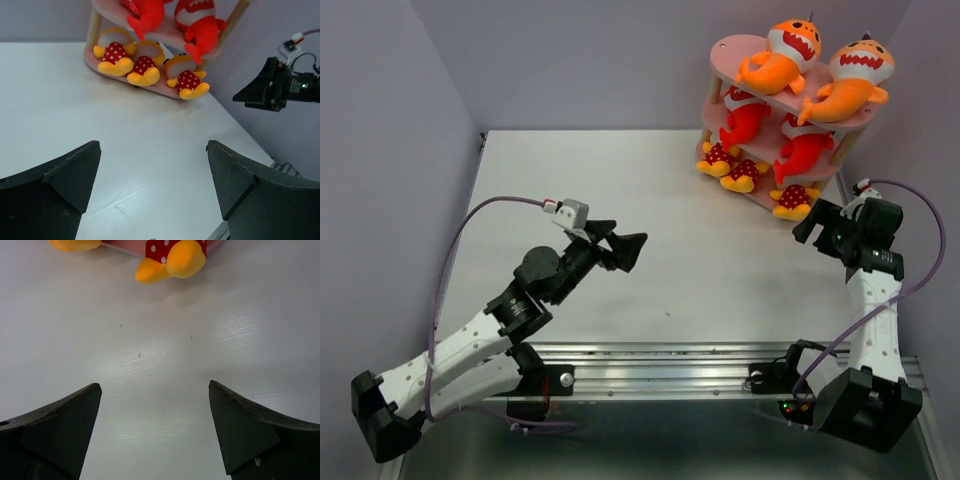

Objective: Place and organize the stuffed toys onto the shelf

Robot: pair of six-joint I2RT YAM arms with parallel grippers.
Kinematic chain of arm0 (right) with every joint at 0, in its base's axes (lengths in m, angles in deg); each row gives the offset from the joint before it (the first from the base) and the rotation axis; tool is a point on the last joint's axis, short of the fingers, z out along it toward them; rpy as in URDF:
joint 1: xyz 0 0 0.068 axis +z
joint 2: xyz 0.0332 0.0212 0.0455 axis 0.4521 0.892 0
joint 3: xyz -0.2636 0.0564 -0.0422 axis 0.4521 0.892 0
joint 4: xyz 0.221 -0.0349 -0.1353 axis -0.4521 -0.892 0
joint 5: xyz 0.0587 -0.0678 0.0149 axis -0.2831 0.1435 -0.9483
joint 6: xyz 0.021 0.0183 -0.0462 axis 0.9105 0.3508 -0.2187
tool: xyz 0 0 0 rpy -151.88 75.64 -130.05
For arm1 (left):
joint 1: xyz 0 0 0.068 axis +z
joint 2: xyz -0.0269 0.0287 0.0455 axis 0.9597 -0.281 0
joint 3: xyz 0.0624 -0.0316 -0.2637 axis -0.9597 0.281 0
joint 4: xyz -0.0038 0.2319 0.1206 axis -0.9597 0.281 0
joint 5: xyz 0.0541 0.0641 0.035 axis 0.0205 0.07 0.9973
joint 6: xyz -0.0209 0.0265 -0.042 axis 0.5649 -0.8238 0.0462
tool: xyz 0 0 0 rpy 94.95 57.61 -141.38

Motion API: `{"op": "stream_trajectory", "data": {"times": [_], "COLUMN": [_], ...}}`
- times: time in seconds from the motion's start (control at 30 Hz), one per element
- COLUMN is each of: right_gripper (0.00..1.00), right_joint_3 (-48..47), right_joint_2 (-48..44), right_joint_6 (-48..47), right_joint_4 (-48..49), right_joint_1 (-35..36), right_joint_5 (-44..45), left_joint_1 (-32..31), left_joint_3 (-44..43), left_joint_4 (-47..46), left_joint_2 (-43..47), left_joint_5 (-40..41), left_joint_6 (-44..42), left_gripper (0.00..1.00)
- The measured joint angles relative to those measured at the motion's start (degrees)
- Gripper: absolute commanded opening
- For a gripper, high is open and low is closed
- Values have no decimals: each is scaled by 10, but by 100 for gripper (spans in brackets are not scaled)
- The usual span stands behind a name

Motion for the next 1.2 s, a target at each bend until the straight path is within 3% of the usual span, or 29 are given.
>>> {"op": "stream_trajectory", "data": {"times": [0.07,0.23,0.73,1.2], "right_gripper": [93,95,92,82], "right_joint_3": [19,83,122,112], "right_joint_2": [13,33,223,315], "right_joint_6": [15,25,12,-4], "right_joint_4": [32,133,411,522], "right_joint_1": [-14,-27,-48,-48], "right_joint_5": [3,4,-54,-99], "left_joint_1": [0,0,0,0], "left_joint_3": [16,45,85,85], "left_joint_4": [23,52,98,98], "left_joint_2": [71,154,168,172], "left_joint_5": [16,37,40,40], "left_joint_6": [-1,9,65,90], "left_gripper": [99,99,99,99]}}
